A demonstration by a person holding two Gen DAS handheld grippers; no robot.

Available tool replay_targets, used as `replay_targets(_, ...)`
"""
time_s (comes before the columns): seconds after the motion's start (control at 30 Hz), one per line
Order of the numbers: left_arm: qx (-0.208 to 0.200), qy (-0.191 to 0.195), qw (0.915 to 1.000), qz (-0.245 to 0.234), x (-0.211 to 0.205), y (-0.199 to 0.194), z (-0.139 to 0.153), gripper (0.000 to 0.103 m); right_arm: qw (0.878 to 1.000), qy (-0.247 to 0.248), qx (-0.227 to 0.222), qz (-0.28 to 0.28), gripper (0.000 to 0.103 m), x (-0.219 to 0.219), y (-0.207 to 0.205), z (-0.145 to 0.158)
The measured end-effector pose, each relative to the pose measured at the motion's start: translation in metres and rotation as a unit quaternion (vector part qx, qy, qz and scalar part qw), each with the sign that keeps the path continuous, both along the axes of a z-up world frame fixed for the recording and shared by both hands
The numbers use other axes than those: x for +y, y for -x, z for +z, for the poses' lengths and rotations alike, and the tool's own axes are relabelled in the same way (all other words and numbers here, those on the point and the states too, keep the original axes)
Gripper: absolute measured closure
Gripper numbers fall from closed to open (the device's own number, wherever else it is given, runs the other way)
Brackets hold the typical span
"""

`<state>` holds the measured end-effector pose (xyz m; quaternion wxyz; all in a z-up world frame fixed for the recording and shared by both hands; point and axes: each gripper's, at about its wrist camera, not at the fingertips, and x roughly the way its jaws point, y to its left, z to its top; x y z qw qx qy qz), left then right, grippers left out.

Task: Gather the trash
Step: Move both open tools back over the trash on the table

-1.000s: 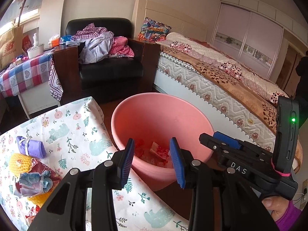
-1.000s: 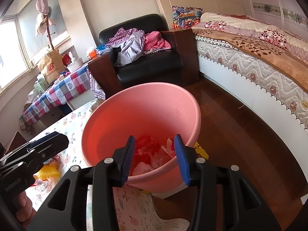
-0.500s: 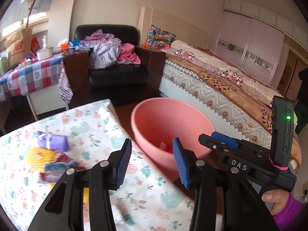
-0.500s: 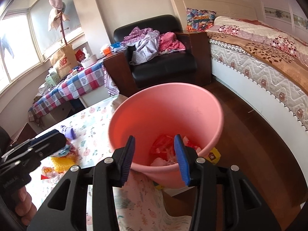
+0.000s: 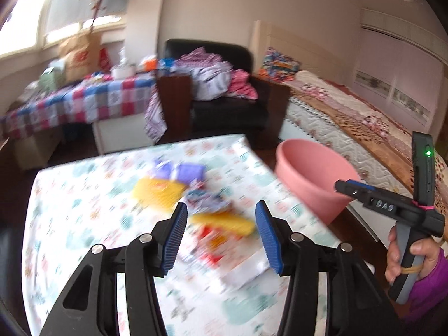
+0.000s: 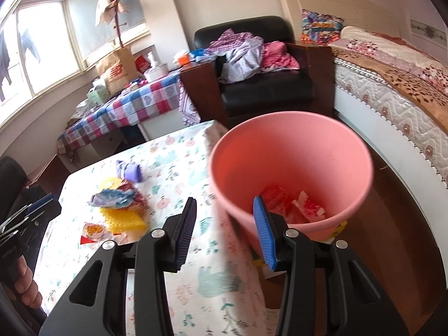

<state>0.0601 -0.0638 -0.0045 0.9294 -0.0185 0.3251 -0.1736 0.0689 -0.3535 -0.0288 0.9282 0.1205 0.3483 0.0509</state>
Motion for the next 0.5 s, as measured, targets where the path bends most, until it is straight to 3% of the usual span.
replay_targets(0.13,0.042,0.020,0.9987,0.019,0.026,0.000,-0.018,0.053,1.000,0.003,0.004,0.017,0.060,0.014,-0.001,-0.002)
replay_targets(0.33,0.105,0.034,0.9937,0.020,0.031,-0.011,-0.046,0.053,0.999,0.005,0.010,0.030,0.060,0.023,-0.002,-0.004)
replay_targets(0.5,0.120,0.036,0.9919,0.017,0.019,-0.020,-0.055,0.053,0.999,0.003,0.018,0.033,0.060,0.025,-0.003,-0.008)
